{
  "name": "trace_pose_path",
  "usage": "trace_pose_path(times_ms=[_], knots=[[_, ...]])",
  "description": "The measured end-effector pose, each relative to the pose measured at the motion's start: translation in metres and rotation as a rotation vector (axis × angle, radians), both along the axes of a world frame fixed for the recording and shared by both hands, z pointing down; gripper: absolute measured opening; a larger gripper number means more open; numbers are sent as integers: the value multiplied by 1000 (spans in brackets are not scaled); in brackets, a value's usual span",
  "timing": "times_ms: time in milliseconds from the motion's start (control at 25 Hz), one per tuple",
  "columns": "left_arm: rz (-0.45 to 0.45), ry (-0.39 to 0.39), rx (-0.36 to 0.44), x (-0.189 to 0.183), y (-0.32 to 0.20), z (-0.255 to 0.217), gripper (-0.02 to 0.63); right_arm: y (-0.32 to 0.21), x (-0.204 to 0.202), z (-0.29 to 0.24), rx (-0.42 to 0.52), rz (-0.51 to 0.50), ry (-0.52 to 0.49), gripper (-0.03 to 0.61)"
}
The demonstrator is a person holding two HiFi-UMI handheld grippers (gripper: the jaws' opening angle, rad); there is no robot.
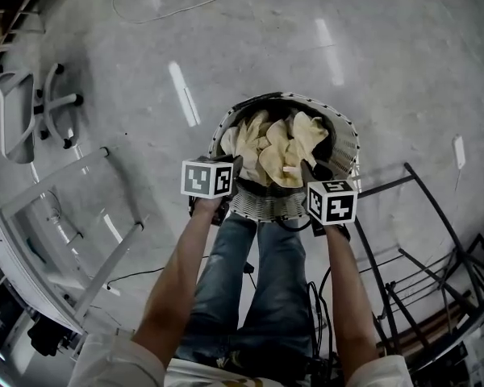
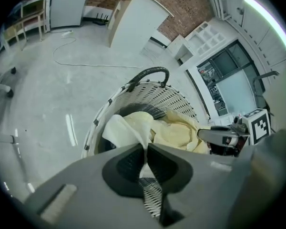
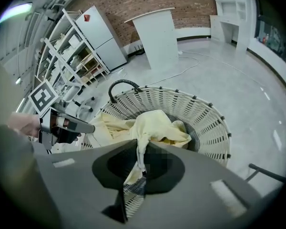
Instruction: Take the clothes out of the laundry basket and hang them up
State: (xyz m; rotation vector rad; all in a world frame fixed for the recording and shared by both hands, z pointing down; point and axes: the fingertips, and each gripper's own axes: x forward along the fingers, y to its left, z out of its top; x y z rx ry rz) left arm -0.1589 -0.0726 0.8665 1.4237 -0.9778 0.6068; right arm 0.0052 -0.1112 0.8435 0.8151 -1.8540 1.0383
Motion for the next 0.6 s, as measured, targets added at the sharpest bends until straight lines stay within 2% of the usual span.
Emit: trace_pose_path(times_ms=[280,600], knots=[[-12,12,48,-5,-1,-28,26,5,2,-32,8,73,-55,61],[-12,43,107,-3,-6,-60,26,6,4,-63,38,86,-70,61]])
